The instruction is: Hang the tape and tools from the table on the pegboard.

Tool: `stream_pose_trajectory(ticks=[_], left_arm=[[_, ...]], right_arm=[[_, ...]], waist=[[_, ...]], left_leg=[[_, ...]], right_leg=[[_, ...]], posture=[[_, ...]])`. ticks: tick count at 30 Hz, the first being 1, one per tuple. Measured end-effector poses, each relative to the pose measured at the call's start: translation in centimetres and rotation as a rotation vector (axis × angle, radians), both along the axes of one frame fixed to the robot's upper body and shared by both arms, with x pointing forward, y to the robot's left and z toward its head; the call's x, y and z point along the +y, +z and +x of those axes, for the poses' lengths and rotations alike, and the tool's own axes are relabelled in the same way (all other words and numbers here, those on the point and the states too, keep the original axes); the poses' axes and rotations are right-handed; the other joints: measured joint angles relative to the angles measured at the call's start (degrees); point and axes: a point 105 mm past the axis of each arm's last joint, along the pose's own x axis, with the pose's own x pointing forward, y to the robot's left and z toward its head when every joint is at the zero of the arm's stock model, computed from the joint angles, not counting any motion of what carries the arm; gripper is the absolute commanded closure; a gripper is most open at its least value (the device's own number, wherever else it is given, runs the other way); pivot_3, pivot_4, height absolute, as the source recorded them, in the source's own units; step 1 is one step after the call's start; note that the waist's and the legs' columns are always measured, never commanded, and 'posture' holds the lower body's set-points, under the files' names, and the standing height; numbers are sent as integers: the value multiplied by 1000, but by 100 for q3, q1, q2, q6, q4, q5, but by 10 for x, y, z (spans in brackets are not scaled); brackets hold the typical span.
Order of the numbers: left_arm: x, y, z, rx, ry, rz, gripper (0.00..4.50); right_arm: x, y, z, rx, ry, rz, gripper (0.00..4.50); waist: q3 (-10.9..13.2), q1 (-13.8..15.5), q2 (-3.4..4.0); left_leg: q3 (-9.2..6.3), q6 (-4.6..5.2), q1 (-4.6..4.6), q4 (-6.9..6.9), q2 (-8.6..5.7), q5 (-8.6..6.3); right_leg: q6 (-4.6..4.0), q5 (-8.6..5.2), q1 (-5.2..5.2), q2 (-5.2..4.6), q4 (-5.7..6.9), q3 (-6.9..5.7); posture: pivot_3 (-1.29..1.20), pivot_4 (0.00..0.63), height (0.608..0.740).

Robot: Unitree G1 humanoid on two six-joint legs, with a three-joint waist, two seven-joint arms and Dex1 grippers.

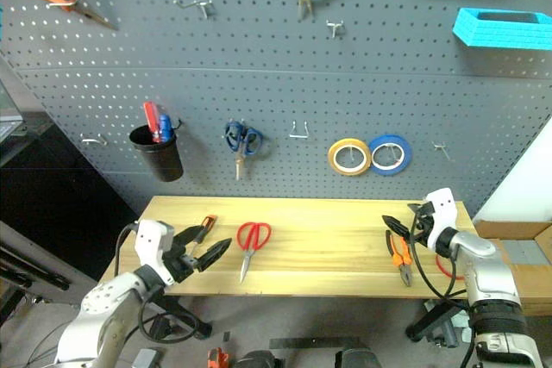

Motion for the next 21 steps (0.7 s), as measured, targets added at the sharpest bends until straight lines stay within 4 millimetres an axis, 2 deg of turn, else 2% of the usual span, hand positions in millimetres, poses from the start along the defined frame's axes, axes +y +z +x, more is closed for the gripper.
stream_pose_trajectory(ticks=[8,14,17,21], left_arm=[[-2,1,1,-4,-12,2,46],[-14,-1,0,8,-76,-4,46],[-32,3,-2,22,-167,-16,46],[-59,7,2,31,-299,-24,46]], right_arm=[[-4,-1,0,9,-25,-3,0],[-17,-4,-1,44,-87,-50,0],[-37,-10,-1,84,-178,-152,0],[-57,-16,-1,156,-241,-254,0]], waist=[[3,-4,-3],[3,-15,-3],[3,-20,-2],[99,-66,-7]], left_leg=[[3,-2,0,1,0,-1],[14,-3,-8,0,-2,-2],[15,-3,-21,4,-5,-2],[33,-2,-20,11,-7,-1]], right_leg=[[0,0,-1,0,-1,0],[0,0,-12,0,-1,6],[0,0,-23,1,0,5],[0,0,-24,2,2,8]], posture=[[-65,0,740],[-94,0,740],[-111,13,740],[-128,86,740]])
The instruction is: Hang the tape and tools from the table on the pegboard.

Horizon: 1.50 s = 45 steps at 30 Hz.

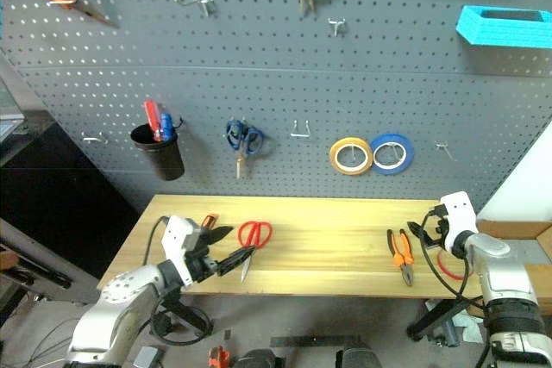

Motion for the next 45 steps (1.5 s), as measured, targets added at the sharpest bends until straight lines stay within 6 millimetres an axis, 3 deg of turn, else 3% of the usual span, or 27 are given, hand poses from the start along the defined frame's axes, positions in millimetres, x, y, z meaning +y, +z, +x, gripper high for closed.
stream_pose_trajectory(ticks=[5,10,15,20,25,29,36,40,45], left_arm=[[-33,4,-7,14,-141,-9,46],[-45,23,-11,-10,-196,-21,46],[-54,38,-20,-14,-204,-35,46],[-62,45,-31,-5,-198,-56,46],[-64,39,-38,39,-189,-72,46],[-65,41,-39,49,-197,-91,46],[-67,40,-38,41,-198,-70,46],[-67,40,-34,-29,-161,-25,46],[-76,51,-29,-144,-155,-30,46]], right_arm=[[-2,-7,1,87,10,-42,0],[6,-5,12,150,43,-8,0],[2,-3,21,201,53,-22,0],[-11,2,22,217,25,-41,0],[-47,11,14,208,-140,-69,0],[-59,12,4,207,-241,-35,0],[-45,4,-9,251,-211,29,0],[-34,10,-6,234,-169,50,0],[-27,2,-6,256,-159,59,0]], waist=[[272,-126,-22],[694,-215,-46],[978,-190,-54],[1196,-125,-54],[1298,-74,-58],[1315,-76,-61],[1335,-107,-58],[1337,-96,-61],[1342,-77,-68]], left_leg=[[15,2,-30,-1,15,1],[29,14,-69,0,54,-5],[47,29,-160,19,67,-13],[68,43,-171,22,70,-22],[80,45,-173,23,72,-24],[86,45,-171,24,77,-24],[105,44,-171,24,89,-24],[115,44,-173,24,90,-25],[130,43,-178,23,89,-25]], right_leg=[[1,1,-31,2,3,6],[52,33,-71,23,7,32],[49,44,-160,44,18,87],[32,54,-176,44,12,113],[60,42,-183,45,13,122],[65,43,-183,52,12,128],[74,47,-195,66,14,141],[81,51,-201,68,11,144],[88,56,-208,67,4,149]], posture=[[-120,175,740],[-74,284,740],[-67,326,740],[-74,352,740],[-83,352,740],[-87,353,740],[-90,354,740],[-85,355,740],[-87,359,740]])
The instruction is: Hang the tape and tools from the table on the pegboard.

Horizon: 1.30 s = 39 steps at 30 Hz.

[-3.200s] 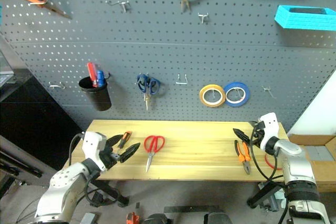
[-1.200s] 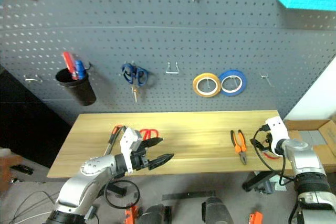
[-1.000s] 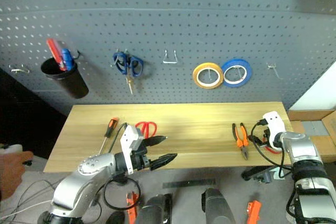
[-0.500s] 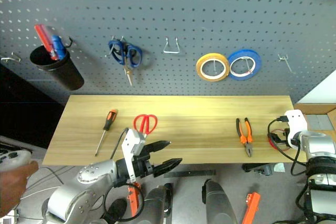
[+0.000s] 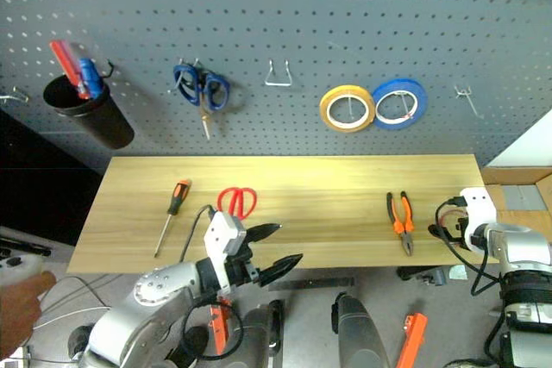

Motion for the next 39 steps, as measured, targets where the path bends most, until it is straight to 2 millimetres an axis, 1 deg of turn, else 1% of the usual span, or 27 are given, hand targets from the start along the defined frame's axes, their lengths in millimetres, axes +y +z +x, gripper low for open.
stream_pose_trajectory(ticks=[3,5,7,9,10,12,13,14,19,23,24,28,31,34,37,38,39], left_arm=[[-4,14,6,-85,-6,-7,46],[-10,20,6,-131,-45,-3,46],[-19,19,1,-134,-96,-2,46],[-22,17,-3,-126,-125,4,46],[-23,15,-4,-123,-136,13,13],[-24,15,-5,-122,-142,17,0],[-24,14,-5,-121,-146,17,0],[-24,14,-5,-118,-147,17,0],[-24,14,-4,-115,-139,12,0],[-21,15,-2,-101,-120,-1,0],[-21,17,-1,-103,-118,-5,0],[-21,23,3,-116,-117,-25,0],[-17,25,10,-126,-99,-20,0],[-16,26,13,-134,-95,-18,0],[-17,30,15,-152,-104,-18,0],[-18,33,16,-171,-105,-21,0],[-18,36,17,-185,-107,-25,0]], right_arm=[[4,-1,2,2,9,4,0],[6,-1,4,4,18,0,0],[6,-4,4,13,12,-1,0],[5,-9,3,29,1,-6,0],[5,-10,3,32,-3,-5,185],[6,-9,8,28,-14,-4,584],[7,-8,9,28,-17,-5,983],[7,-9,10,31,-20,-10,1257],[0,-12,13,20,-36,-40,3006],[0,-12,15,8,-37,-45,4346],[0,-12,15,7,-38,-46,4433],[1,-13,9,-2,-33,-60,4433],[7,-13,3,-65,-58,-13,4433],[15,-9,-4,-142,-76,32,4433],[20,12,-11,-251,-133,77,4433],[25,27,-13,-328,-168,114,4433],[29,36,-13,-368,-180,136,4433]], waist=[[5,-1,-5],[6,-1,-7],[9,-3,-11],[14,-7,-19],[14,-14,-20],[16,-33,-23],[17,-34,-25],[19,-31,-28],[36,-26,-61],[37,-28,-63],[37,-26,-63],[37,-16,-63],[37,-11,-62],[37,-7,-61],[36,-18,-60],[36,-31,-59],[36,-45,-60]], left_leg=[[10,0,-6,0,1,0],[21,0,-6,0,1,0],[34,1,-6,-4,1,0],[42,4,-6,-4,2,-2],[45,4,-6,-4,3,-3],[58,5,-2,-3,4,-3],[64,5,0,-2,4,-3],[68,5,0,-1,4,-3],[85,5,1,2,2,-3],[85,6,1,2,4,-4],[85,6,2,2,4,-4],[84,6,1,2,4,-4],[85,5,-2,0,4,-4],[84,3,-5,1,4,-6],[82,3,-4,2,4,-6],[80,2,-3,2,7,-6],[79,2,-3,4,11,-6]], right_leg=[[6,4,-14,1,3,8],[8,5,-17,1,5,17],[9,6,-22,1,4,27],[9,6,-27,2,5,35],[9,6,-28,4,5,39],[19,12,-31,7,6,78],[23,14,-30,9,6,86],[28,17,-30,9,5,91],[40,24,-30,10,-4,110],[42,25,-31,10,-2,113],[42,25,-31,10,-2,113],[43,26,-31,11,-2,112],[43,26,-35,12,-3,114],[46,27,-40,11,-3,119],[53,32,-46,10,0,123],[54,32,-46,11,2,125],[58,35,-46,14,2,125]], posture=[[-86,360,740],[-84,357,740],[-85,355,740],[-90,349,740],[-90,349,740],[-87,350,740],[-86,352,740],[-82,356,740],[-81,347,740],[-86,346,740],[-88,344,740],[-100,340,740],[-100,336,740],[-104,330,740],[-116,319,740],[-120,316,740],[-125,314,740]])
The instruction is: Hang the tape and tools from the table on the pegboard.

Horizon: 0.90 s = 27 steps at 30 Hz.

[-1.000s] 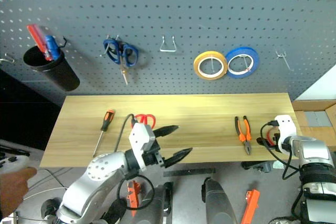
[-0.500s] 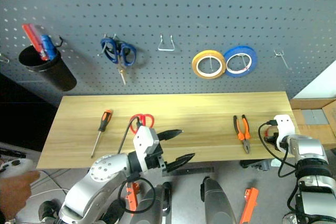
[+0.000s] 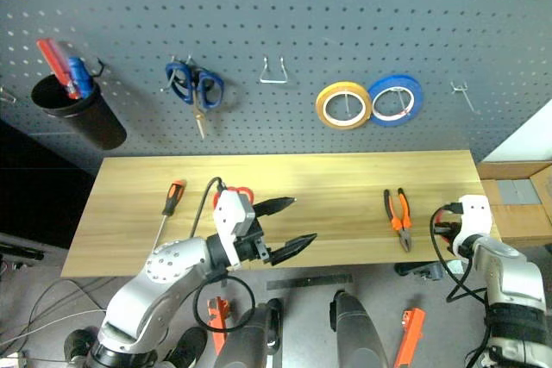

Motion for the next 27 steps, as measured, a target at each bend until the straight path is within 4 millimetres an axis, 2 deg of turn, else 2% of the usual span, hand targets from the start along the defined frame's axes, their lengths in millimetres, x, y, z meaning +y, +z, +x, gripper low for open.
stream_pose_trajectory(ticks=[3,7,12,15,17,22,27], left_arm=[[-4,8,8,-33,1,-35,0],[-4,10,14,-51,5,-36,0],[-8,16,13,-80,-17,-53,0],[-7,12,14,-66,-26,-51,0],[-7,10,14,-61,-26,-51,0],[-8,11,14,-61,-28,-52,0],[-8,12,14,-61,-34,-63,0]], right_arm=[[6,31,-1,-141,-69,41,4433],[8,66,-5,-292,-116,63,4433],[10,103,4,-429,-119,35,4433],[8,125,9,-506,-117,-1,4433],[5,134,14,-542,-122,-13,4433],[1,144,17,-576,-124,-24,4433],[14,150,16,-599,-55,4,4433]], waist=[[-2,-8,3],[-4,-17,5],[-6,-95,5],[-9,-108,7],[-10,-110,7],[-12,-109,9],[-14,-115,10]], left_leg=[[7,0,1,0,-3,0],[15,0,-3,-1,-5,0],[33,0,-3,-1,-8,0],[37,0,-2,-1,-6,0],[38,1,-2,0,-6,0],[41,1,-3,0,-7,0],[41,1,-2,5,-6,0]], right_leg=[[9,6,0,1,-1,-4],[10,7,-5,1,-3,-5],[12,9,-7,-2,-2,-5],[11,9,-7,0,0,-6],[10,10,-7,0,1,-5],[9,11,-7,-1,1,-2],[7,13,-7,-1,7,-2]], posture=[[-129,306,740],[-140,288,740],[-144,275,740],[-144,264,740],[-144,264,740],[-147,261,740],[-153,262,740]])
